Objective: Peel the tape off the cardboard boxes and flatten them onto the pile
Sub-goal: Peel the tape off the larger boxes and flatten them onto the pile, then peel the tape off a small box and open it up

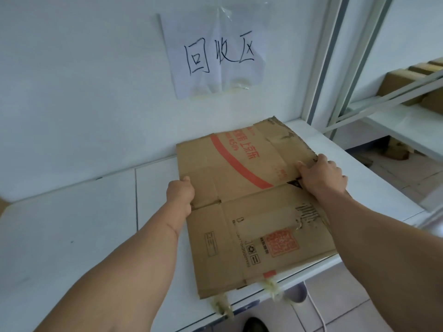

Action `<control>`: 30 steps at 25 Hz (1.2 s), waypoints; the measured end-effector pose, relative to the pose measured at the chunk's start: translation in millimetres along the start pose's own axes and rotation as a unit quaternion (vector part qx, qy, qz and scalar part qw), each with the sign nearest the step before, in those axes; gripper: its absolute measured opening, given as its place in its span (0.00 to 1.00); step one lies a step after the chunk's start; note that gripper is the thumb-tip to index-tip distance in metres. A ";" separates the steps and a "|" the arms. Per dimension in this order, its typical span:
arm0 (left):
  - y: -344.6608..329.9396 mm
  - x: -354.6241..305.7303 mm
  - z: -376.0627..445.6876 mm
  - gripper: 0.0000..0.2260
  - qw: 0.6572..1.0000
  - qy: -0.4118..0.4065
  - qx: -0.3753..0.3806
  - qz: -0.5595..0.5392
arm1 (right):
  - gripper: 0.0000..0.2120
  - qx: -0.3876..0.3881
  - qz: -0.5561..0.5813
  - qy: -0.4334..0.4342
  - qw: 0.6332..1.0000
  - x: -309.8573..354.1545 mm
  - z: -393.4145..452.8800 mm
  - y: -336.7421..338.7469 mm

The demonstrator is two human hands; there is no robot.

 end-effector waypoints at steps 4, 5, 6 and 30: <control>-34.5 7.6 6.0 0.20 0.999 0.029 0.014 0.016 | 0.44 0.028 -0.021 -0.017 0.999 -22.1 6.7 -33.5; -38.4 9.6 5.8 0.22 0.999 0.025 0.010 0.034 | 0.47 0.035 -0.009 -0.021 0.999 -26.3 7.0 -39.5; -39.6 12.1 6.7 0.26 0.997 0.011 -0.002 0.073 | 0.49 0.045 0.003 -0.025 0.999 -29.2 7.1 -44.5; 302.1 74.4 -38.8 0.14 0.702 -0.324 -0.234 0.590 | 0.11 0.067 -0.122 0.525 0.839 345.0 -272.0 -101.8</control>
Point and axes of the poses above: each hand's wrist, its own z-axis towards the middle knuckle, its own y-axis out of the back of the hand, x = y × z, the point moved 5 cm from there along z, towards the middle knuckle, and after that the axes turned 7 degrees about y, right-handed, at the moved point
